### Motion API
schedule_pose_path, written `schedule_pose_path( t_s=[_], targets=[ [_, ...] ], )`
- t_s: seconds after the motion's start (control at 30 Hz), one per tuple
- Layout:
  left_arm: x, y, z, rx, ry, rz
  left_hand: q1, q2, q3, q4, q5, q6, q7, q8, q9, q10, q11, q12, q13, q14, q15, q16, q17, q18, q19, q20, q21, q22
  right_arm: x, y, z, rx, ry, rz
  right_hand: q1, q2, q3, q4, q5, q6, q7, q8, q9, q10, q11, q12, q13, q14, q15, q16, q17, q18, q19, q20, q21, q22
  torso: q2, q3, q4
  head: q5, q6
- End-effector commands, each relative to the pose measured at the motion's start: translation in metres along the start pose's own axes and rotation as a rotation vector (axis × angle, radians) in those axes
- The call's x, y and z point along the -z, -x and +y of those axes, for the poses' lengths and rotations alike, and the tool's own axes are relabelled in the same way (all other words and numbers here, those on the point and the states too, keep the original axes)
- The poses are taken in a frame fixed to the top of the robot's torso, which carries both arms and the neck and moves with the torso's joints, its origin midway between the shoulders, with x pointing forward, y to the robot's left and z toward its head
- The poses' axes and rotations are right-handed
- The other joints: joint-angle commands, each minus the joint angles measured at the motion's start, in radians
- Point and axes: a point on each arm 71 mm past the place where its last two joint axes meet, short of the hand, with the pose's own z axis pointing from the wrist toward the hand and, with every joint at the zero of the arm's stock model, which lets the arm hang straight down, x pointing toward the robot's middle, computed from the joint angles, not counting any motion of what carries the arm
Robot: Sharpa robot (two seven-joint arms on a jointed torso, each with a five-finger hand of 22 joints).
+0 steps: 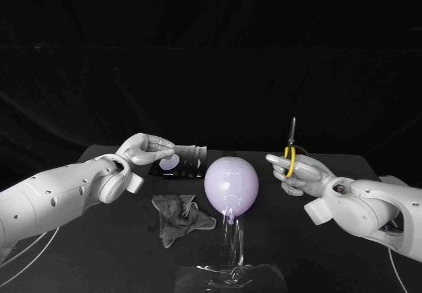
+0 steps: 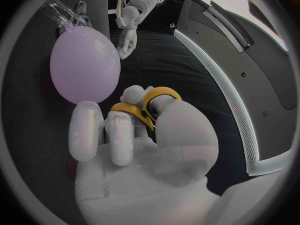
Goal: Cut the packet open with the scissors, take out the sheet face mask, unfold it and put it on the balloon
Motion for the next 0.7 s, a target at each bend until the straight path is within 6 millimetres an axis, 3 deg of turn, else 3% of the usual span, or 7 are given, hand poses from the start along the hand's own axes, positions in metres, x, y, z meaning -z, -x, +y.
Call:
schedule_pose_path(
  t_s=[0.03,0.1,0.17,0.3,0.33,0.57,0.7],
  targets=[
    [0.002,-0.003,-0.004,-0.219,-0.101,0.032,0.000,-0.014,0.005,-0.002,0.002,-0.015,0.001,-0.010,-0.003,-0.033,0.010,-0.004,-0.002,-0.035,0.014,-0.023,-0.010,-0.006,-0.037,0.005,-0.024,-0.002,0.001,0.001,0.005,-0.022,0.070,-0.021,0.028,0.007,0.001,-0.009,0.003,0.033,-0.050,0.074,0.059,0.230,-0.071,1.013,0.272,0.091,0.008,-0.002,0.214,0.013,-0.002,0.006,-0.004,0.124,0.000,-0.0009,0.0006,0.031,-0.008],
    [0.004,-0.005,-0.002,-0.319,-0.129,0.047,-0.001,-0.017,0.004,-0.004,0.003,-0.021,0.001,-0.014,-0.005,-0.051,0.016,-0.004,-0.002,-0.052,0.021,-0.034,-0.016,-0.013,-0.056,0.006,-0.036,-0.002,0.002,0.003,0.005,-0.025,0.072,-0.029,0.033,0.006,0.002,-0.012,0.003,0.043,-0.049,0.070,0.057,0.230,-0.069,1.013,0.272,0.091,0.009,-0.001,0.215,0.013,-0.001,0.007,-0.004,0.124,0.000,0.0003,0.0014,0.043,-0.012],
    [0.006,-0.007,0.001,-0.397,-0.149,0.057,-0.008,-0.034,-0.008,-0.007,0.003,-0.054,-0.001,-0.033,-0.013,-0.117,0.044,-0.006,-0.003,-0.113,0.047,-0.073,-0.034,-0.044,-0.181,0.008,-0.094,-0.008,0.002,0.004,0.005,-0.029,0.072,-0.040,0.038,-0.001,0.002,-0.018,0.003,0.036,-0.049,0.051,0.049,0.230,-0.069,1.013,0.272,0.089,0.010,-0.009,0.204,0.016,-0.008,0.008,-0.014,0.118,0.000,-0.0005,0.0030,0.055,-0.016],
    [0.009,-0.010,0.008,-0.510,-0.171,0.061,-0.015,-0.055,-0.046,0.001,0.002,-0.114,0.003,-0.065,-0.024,-0.229,0.063,-0.005,-0.003,-0.254,0.070,-0.110,-0.084,-0.080,-0.341,0.008,-0.155,-0.016,0.003,0.006,0.005,-0.033,0.069,-0.057,0.039,-0.002,0.003,-0.020,0.002,0.034,-0.048,0.045,0.046,0.230,-0.069,1.013,0.272,0.089,0.010,-0.009,0.205,0.015,-0.007,0.008,-0.014,0.119,0.000,-0.0014,0.0013,0.077,-0.019],
    [0.009,-0.010,0.010,-0.534,-0.171,0.063,-0.011,-0.067,-0.080,0.008,0.002,-0.148,0.003,-0.079,-0.032,-0.360,0.054,-0.009,-0.008,-0.337,0.079,-0.114,-0.113,-0.094,-0.392,0.009,-0.172,-0.020,0.003,0.006,0.005,-0.034,0.068,-0.060,0.041,-0.003,0.003,-0.021,0.003,0.036,-0.048,0.045,0.046,0.230,-0.068,1.013,0.272,0.089,0.010,-0.009,0.205,0.015,-0.007,0.009,-0.014,0.118,0.000,-0.0012,0.0004,0.083,-0.020],
    [0.006,-0.014,0.022,-0.646,-0.108,0.114,-0.016,-0.139,-0.242,0.017,0.006,-0.408,-0.014,-0.145,-0.111,-0.661,0.005,-0.024,-0.023,-0.580,0.098,-0.128,-0.197,-0.110,-0.519,0.011,-0.215,-0.030,0.004,0.008,0.005,-0.032,0.064,-0.073,0.042,-0.003,0.004,-0.022,0.003,0.038,-0.048,0.046,0.047,0.230,-0.068,1.013,0.272,0.089,0.010,-0.008,0.205,0.016,-0.008,0.009,-0.015,0.118,0.001,-0.0004,-0.0004,0.093,-0.026],
    [0.003,-0.018,0.027,-0.699,-0.058,0.160,-0.026,-0.168,-0.319,0.016,0.011,-0.511,-0.035,-0.159,-0.143,-0.795,-0.028,-0.034,-0.031,-0.691,0.069,-0.137,-0.235,-0.109,-0.569,0.008,-0.230,-0.034,0.004,0.009,0.004,-0.031,0.062,-0.076,0.043,-0.003,0.004,-0.023,0.003,0.041,-0.048,0.050,0.049,0.230,-0.068,1.013,0.272,0.089,0.010,-0.008,0.206,0.016,-0.008,0.009,-0.015,0.118,0.001,-0.0007,0.0001,0.099,-0.033]
  ],
)
